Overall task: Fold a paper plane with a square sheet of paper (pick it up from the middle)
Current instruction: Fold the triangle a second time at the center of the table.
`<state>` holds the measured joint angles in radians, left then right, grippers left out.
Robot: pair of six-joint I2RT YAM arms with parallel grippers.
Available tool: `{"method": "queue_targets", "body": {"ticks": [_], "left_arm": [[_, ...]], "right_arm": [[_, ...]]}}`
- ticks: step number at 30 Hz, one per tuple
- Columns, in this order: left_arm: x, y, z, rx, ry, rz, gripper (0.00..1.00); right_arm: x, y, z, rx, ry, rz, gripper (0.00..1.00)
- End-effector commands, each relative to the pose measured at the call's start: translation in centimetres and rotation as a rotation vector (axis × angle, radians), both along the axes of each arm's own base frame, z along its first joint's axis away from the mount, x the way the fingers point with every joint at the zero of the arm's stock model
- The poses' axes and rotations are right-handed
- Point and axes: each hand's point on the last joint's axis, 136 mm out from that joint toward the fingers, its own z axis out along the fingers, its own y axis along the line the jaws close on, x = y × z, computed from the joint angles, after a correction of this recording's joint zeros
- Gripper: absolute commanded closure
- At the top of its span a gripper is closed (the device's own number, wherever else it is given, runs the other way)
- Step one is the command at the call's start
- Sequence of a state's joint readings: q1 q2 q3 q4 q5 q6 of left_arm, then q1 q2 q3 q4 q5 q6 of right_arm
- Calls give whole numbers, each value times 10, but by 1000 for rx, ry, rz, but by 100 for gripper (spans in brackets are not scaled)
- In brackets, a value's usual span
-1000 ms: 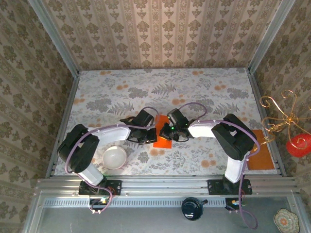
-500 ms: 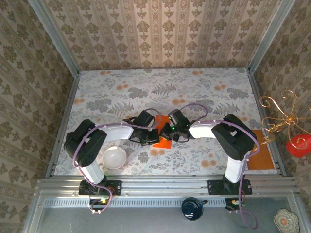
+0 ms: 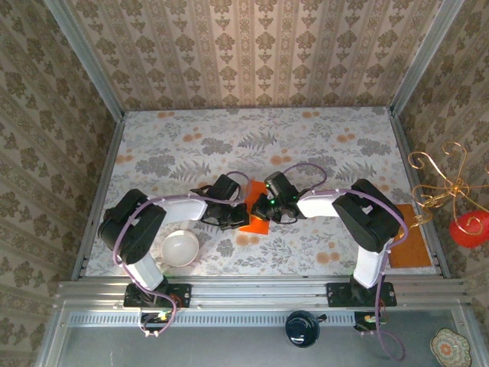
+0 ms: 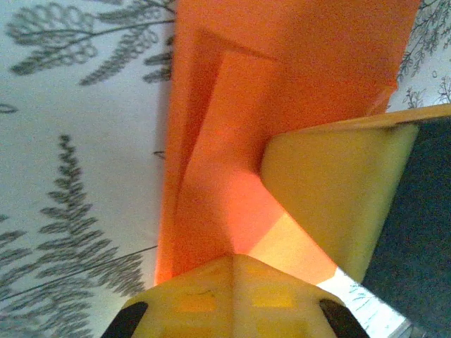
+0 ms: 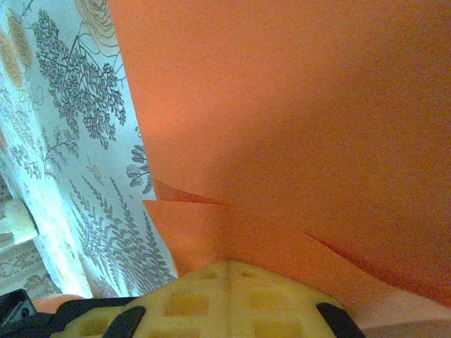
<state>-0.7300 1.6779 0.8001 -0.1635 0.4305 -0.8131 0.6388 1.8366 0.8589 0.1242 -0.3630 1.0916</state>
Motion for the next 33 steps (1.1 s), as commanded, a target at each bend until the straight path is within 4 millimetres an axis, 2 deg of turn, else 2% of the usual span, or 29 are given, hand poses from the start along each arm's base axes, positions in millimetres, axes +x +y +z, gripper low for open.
{"method": "queue_targets", "body": {"ticks": [1,6,9,11,14,17,21,25,29,33], "left_arm": [[-40,50,-25,180,135,-17,99],[-46,67,-18,210,137,-26,99],[-40,71,-9,206,111,-14,99],[-30,65,3,171,65,-2,99],[-10,46,29,83,-25,13,99],[3,28,41,10,-65,24,98],[8,9,30,-7,-38,12,98],[13,0,18,4,-21,6,99],[12,3,6,40,8,13,99],[1,17,-12,114,55,29,100]], "right_arm": [[-52,-80,-84,-343,233,-61,97],[-53,-82,-88,-348,236,-56,97],[-50,-79,-86,-338,225,-54,97],[-46,-75,-83,-322,213,-52,97],[-40,-69,-75,-297,189,-49,97],[-34,-62,-70,-269,169,-40,97],[-28,-52,-64,-224,150,-30,97],[-23,-45,-58,-191,130,-19,97],[-18,-39,-51,-168,105,-5,96],[-6,-28,-31,-124,34,32,96]]}}
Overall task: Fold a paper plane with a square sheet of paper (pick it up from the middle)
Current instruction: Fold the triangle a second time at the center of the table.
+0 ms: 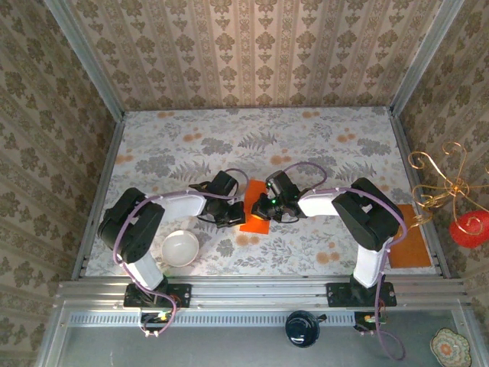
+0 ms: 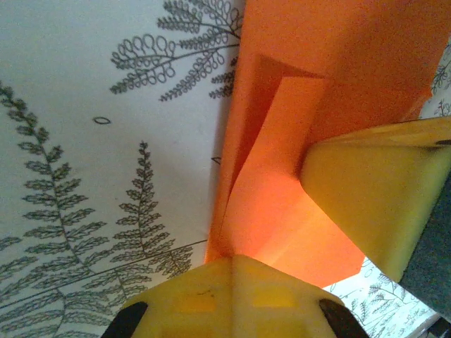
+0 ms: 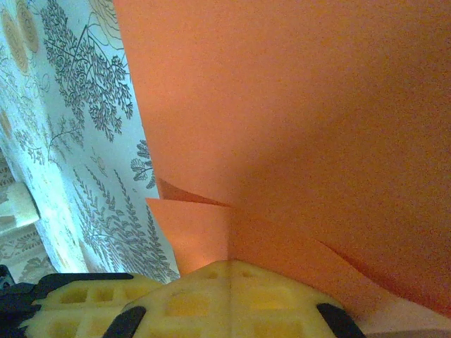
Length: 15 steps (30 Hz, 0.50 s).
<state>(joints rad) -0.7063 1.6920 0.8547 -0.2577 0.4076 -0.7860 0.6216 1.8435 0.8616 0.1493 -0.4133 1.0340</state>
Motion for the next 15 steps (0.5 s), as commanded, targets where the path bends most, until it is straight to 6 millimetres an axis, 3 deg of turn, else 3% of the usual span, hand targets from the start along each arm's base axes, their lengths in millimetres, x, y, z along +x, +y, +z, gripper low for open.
{"method": "queue_targets", "body": {"ticks": [1,4,7,15], "left_arm": [[-9,13,-18,80,54,24,100],[-16,22,-26,116,74,27,100],[-17,24,-26,126,72,28,100],[-14,23,-24,130,63,24,100]], "right_arm": [[-4,-27,-26,-141,28,-6,96],[11,-12,6,-97,-77,59,96],[13,-5,21,-92,-128,108,95],[-11,5,13,-118,-126,158,95]]}}
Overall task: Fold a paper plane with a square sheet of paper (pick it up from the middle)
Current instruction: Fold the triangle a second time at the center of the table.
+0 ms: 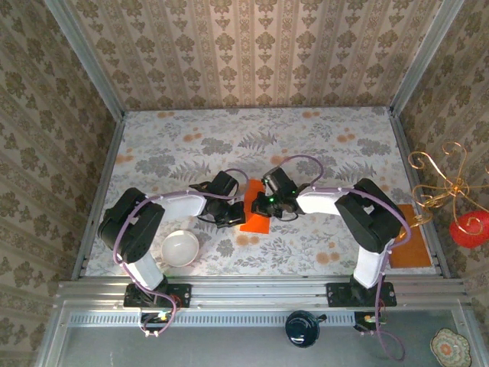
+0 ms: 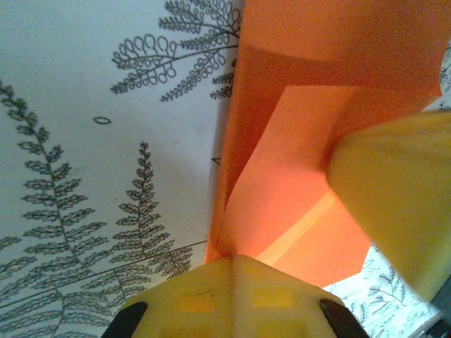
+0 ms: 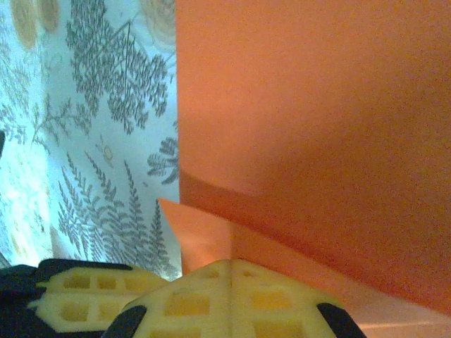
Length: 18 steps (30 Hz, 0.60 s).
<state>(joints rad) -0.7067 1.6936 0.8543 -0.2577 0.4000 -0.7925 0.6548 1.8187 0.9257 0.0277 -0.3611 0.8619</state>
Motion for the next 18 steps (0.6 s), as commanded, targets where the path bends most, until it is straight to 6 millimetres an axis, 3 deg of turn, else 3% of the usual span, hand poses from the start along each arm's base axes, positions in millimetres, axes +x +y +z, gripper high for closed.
{"method": "queue_targets", "body": {"ticks": [1,4,8,13,18], "left_arm": [[-15,22,-24,125,65,16,100],[-15,23,-25,128,67,18,100],[-16,25,-26,137,70,24,100],[-21,31,-29,161,82,25,100],[-26,37,-33,181,91,23,100]], "right_arm": [[-12,3,2,-21,-20,38,95],[-16,8,0,-11,-11,52,95],[-17,-2,-15,-41,18,14,95],[-7,-36,-34,-66,44,-84,95],[15,-80,-41,-62,42,-198,95]]}}
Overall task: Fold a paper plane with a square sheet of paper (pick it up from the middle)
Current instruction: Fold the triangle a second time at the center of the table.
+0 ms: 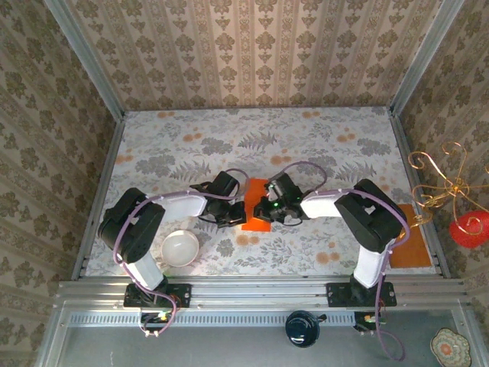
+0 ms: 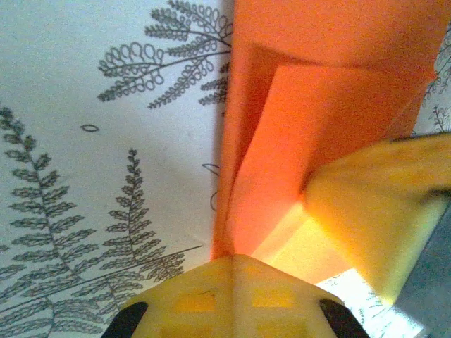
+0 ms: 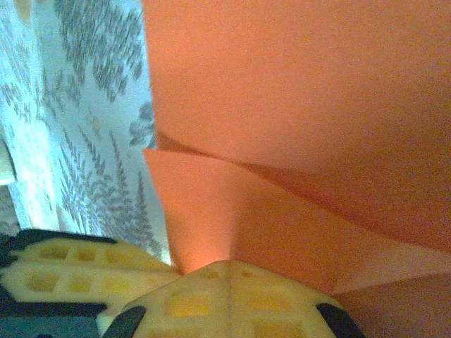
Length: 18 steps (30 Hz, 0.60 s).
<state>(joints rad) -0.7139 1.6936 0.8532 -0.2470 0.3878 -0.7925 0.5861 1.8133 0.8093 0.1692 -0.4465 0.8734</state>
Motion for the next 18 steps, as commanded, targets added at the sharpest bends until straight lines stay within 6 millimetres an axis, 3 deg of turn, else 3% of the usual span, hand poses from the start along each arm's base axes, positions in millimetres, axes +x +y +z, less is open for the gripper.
{"method": "queue_targets", "body": {"ticks": [1,6,18], "left_arm": [[-27,39,-33,178,107,28,100],[-27,37,-34,171,104,30,100],[-17,26,-19,136,56,-9,100]], "right_arm": [[21,-68,-30,-133,29,-188,95],[38,-87,-27,-132,25,-240,94],[50,-102,-16,-207,-18,-257,94]]}}
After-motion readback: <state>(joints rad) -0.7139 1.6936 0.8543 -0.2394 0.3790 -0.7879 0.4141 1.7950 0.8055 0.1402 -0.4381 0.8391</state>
